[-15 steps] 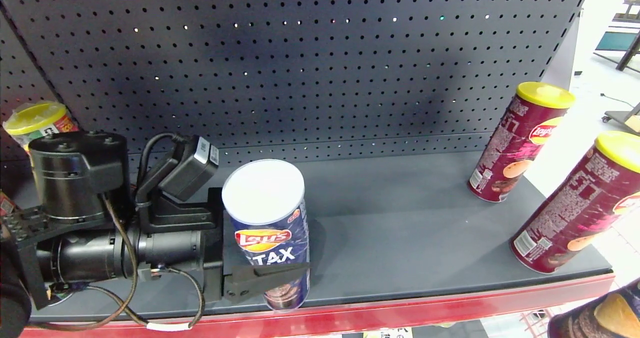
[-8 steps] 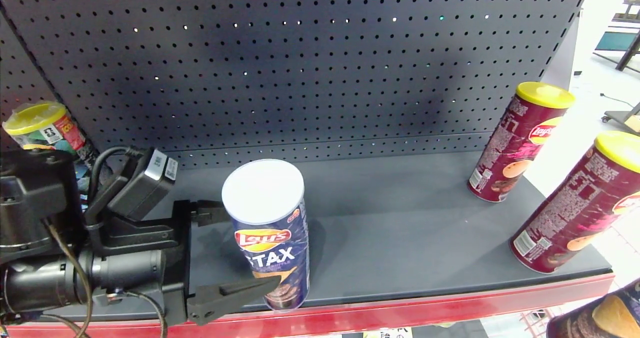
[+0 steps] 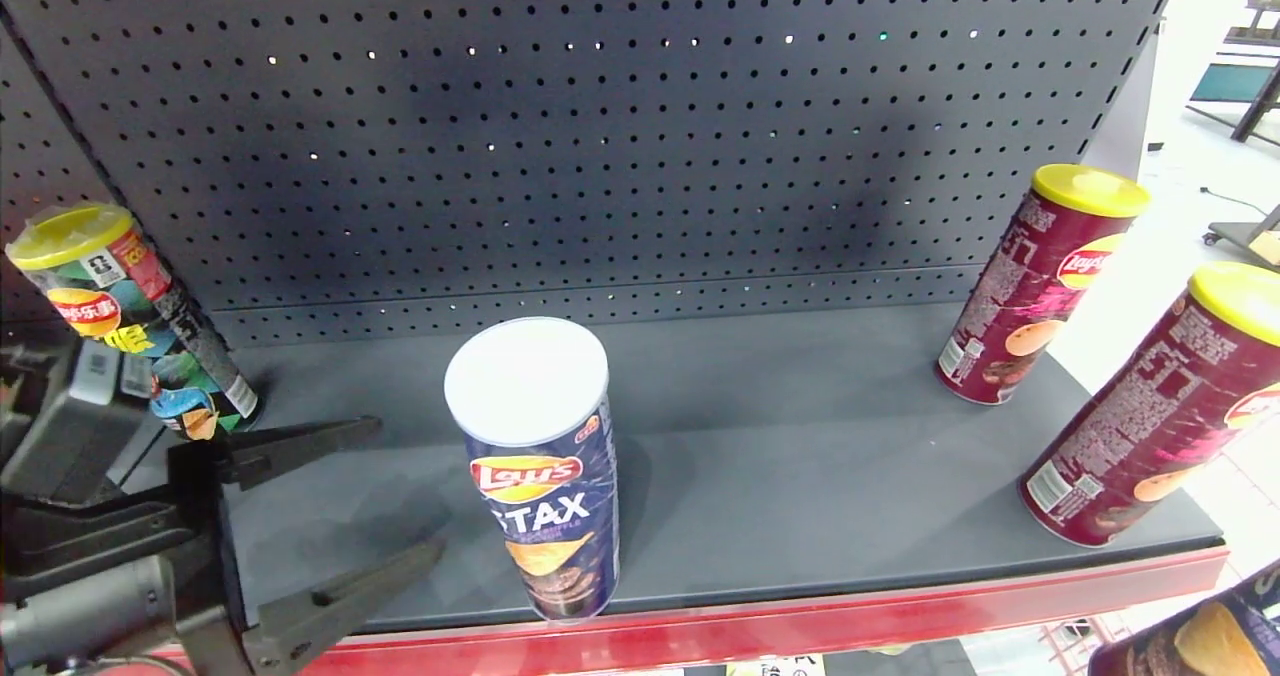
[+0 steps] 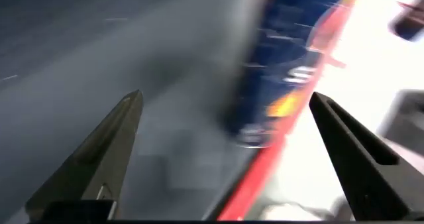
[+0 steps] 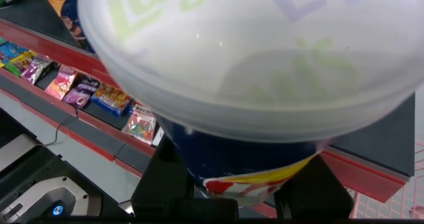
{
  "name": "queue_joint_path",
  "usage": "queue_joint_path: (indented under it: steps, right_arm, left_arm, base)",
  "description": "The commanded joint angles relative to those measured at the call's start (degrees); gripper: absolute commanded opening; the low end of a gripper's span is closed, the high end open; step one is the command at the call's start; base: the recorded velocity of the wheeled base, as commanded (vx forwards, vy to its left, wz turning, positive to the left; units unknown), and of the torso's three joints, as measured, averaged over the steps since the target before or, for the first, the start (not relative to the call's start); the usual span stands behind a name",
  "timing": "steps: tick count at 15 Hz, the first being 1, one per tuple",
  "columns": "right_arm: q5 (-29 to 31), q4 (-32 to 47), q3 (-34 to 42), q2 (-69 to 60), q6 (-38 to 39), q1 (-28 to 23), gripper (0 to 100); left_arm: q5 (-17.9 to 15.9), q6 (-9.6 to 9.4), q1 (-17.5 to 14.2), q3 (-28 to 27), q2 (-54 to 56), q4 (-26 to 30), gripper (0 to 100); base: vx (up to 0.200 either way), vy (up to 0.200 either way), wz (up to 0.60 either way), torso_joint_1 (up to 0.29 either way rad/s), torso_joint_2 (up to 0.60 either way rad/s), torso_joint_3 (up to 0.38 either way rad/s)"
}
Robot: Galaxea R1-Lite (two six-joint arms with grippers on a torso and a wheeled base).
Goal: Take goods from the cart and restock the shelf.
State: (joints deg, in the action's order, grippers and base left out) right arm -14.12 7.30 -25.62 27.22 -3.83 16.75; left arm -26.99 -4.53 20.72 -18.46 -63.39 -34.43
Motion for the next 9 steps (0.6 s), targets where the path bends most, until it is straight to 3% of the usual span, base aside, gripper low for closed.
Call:
queue_joint_path:
  steps: [1,2,3,4,7,9]
  right_arm:
    - [-0.03,-0.01,0.14,-0.15,-0.04,0.04,0]
    - [-0.03,-0.01,0.14,-0.15,-0.04,0.04,0]
    - [-0.03,-0.01,0.14,-0.15,-0.04,0.04,0]
    - [-0.03,-0.01,0.14,-0.06,-0.04,-0.05,0]
    - [-0.12,-0.01,0.31,0.02,-0.04,0.04,0]
    - [-0.03,-0.01,0.22,-0.06,-0.04,0.04,0]
  left_arm:
    - [8.71,1.9,-0.6,0.97,9.34,2.79,100]
    - [11.61,1.9,-0.6,0.97,10.92,4.19,100]
    - [18.29,1.46,-0.6,0.18,14.35,9.2,100]
    - [22.42,0.93,-0.6,-0.53,16.28,13.07,100]
    - [34.64,-5.84,-0.51,-0.53,21.47,22.47,100]
    - [35.25,-6.54,-0.42,0.53,23.49,23.26,100]
  base:
    - [0.0,0.0,0.0,0.0,0.0,0.0]
    - [0.0,0.0,0.0,0.0,0.0,0.0]
    - [0.0,0.0,0.0,0.0,0.0,0.0]
    - [0.0,0.0,0.0,0.0,0.0,0.0]
    - [0.0,0.0,0.0,0.0,0.0,0.0]
    - [0.0,0.0,0.0,0.0,0.0,0.0]
